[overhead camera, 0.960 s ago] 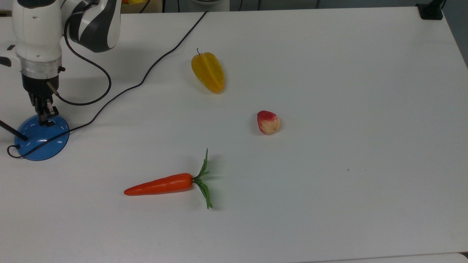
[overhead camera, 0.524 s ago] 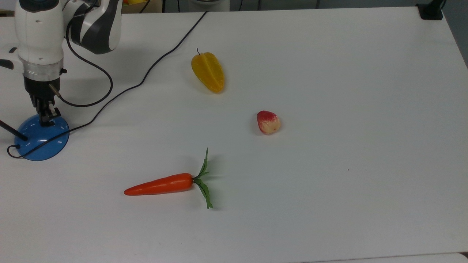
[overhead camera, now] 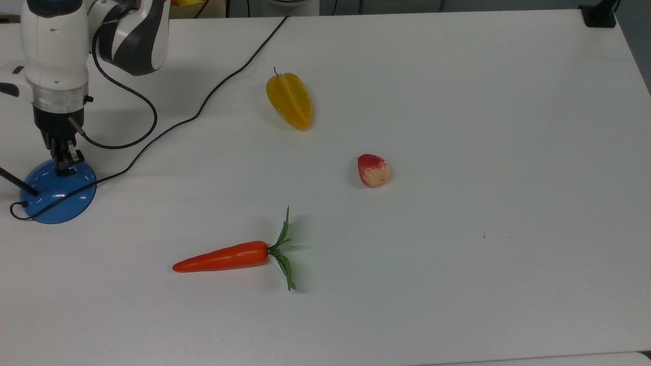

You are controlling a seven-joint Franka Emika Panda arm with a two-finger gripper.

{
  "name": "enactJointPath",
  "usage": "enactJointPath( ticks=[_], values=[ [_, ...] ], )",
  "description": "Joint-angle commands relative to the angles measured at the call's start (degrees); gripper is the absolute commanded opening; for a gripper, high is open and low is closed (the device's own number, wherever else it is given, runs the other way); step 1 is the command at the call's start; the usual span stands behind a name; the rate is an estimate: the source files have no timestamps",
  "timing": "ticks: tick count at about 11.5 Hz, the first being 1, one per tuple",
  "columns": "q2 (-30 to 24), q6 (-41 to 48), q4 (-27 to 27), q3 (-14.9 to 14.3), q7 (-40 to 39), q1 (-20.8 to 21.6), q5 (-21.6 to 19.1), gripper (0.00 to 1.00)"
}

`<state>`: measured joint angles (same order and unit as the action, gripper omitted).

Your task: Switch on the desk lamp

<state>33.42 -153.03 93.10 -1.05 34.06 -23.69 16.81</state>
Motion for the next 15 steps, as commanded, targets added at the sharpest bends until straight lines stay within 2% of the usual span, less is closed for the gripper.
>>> enactJointPath(
  ticks=[1, 15],
  values=[
    [1.5, -1.2, -0.9, -1.0, 1.8, 0.8, 1.8, 0.00],
    [2.3, -4.0, -0.9, -1.4, 1.7, 0.8, 2.0, 0.00]
  ],
)
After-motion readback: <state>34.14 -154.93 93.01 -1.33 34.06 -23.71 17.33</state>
